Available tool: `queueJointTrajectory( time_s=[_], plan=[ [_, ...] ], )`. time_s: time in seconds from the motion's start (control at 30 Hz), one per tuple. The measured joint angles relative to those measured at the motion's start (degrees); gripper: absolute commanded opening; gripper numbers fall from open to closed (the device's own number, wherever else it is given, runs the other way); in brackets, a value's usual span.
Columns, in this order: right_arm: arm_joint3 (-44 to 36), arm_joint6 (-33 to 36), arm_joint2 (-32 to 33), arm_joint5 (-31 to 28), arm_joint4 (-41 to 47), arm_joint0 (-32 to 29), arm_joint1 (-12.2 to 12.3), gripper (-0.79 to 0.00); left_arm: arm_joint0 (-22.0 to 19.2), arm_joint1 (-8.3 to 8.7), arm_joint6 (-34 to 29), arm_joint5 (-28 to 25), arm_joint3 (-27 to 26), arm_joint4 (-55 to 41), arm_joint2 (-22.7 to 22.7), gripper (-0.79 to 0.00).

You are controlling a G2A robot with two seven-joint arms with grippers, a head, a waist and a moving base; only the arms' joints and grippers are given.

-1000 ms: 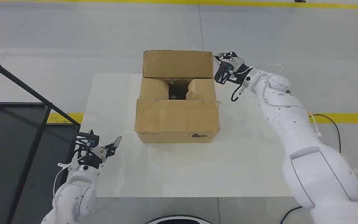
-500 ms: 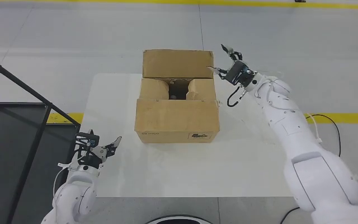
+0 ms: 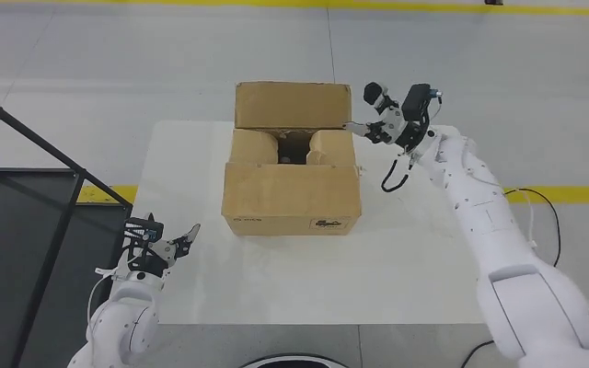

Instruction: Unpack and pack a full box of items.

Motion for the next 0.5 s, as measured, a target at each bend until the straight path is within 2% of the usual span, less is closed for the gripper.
queueJointTrajectory(
  time_s=[0.07,0.13,0.37,0.5],
  plan=[
    [-4.09,6.25,-3.00,0.01,6.90,-1.07,0.76,0.000,0.00,0.00,0.00,0.00,0.00,0.00,0.00,0.000],
    [-4.70,8.13,-3.25,0.00,10.42,-1.07,0.88,0.000,0.00,0.00,0.00,0.00,0.00,0.00,0.00,0.000],
    [-4.52,6.78,-3.16,-0.01,7.15,-1.21,0.82,0.000,0.00,0.00,0.00,0.00,0.00,0.00,0.00,0.000],
    [-6.79,11.19,-2.53,-0.01,11.53,-3.23,1.07,0.000,0.00,0.00,0.00,0.00,0.00,0.00,0.00,0.000]
  ],
)
